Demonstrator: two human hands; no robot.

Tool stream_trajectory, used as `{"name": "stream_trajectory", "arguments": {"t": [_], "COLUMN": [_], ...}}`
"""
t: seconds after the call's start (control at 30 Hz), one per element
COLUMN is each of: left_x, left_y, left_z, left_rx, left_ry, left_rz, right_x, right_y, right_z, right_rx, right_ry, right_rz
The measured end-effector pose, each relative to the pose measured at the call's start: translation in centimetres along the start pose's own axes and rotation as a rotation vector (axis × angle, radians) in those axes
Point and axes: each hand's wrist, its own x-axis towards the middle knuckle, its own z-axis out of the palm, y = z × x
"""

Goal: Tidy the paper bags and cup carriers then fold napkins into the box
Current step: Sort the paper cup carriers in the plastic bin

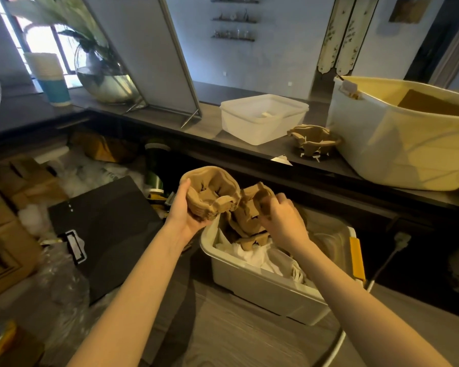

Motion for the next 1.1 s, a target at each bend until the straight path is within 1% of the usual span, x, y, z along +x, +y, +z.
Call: {"name": "stream_trajectory", "arguments": {"t": [0.13,0.33,0.47,0.57,0.7,0.8,0.9,0.93,1.0,1.03,1.1], "left_x": [0.4,1.0,1.2,1.2,0.9,1.0,1.2,1.2,1.0,0.8,0.6], "left_y": [0.4,1.1,1.3,1.3,0.8,0.6,0.4,0.3,0.0,-0.1,-0.5], "left_z": [-0.7,-1.4,-1.8,-1.6,-1.3,-1.3,-1.0,-0.9,-0.3,0.1,0.7], "left_rx": [-0.021,-0.026,-0.023,-0.019,0.001,-0.024,-0.039,-0.041,-0.041,-0.044,-0.047], "left_ry": [0.044,0.099,0.101,0.101,0.101,0.128,0.162,0.169,0.153,0.13,0.075], "left_rz": [0.003,0.016,0.018,0.021,0.025,0.044,0.067,0.078,0.096,0.107,0.141], "right_x": [1.8,4.3,4.5,4.3,3.6,2.5,1.0,0.5,-0.5,-0.8,-1.5], "right_y": [-0.4,-1.2,-1.5,-1.4,-1.3,-1.2,-1.3,-1.4,-1.8,-2.0,-2.4], "right_z": [0.3,0.6,0.3,-0.7,-3.0,-5.3,-7.7,-8.2,-8.9,-9.2,-9.5], "right_rx": [-0.011,-0.173,-0.273,-0.341,-0.328,-0.234,-0.089,0.003,0.278,0.427,0.676], "right_ry": [0.032,-0.009,0.158,0.206,0.272,0.347,0.464,0.489,0.502,0.49,0.458], "right_rz": [-0.024,-0.213,-0.319,-0.41,-0.405,-0.378,-0.323,-0.276,-0.134,-0.067,0.011]}}
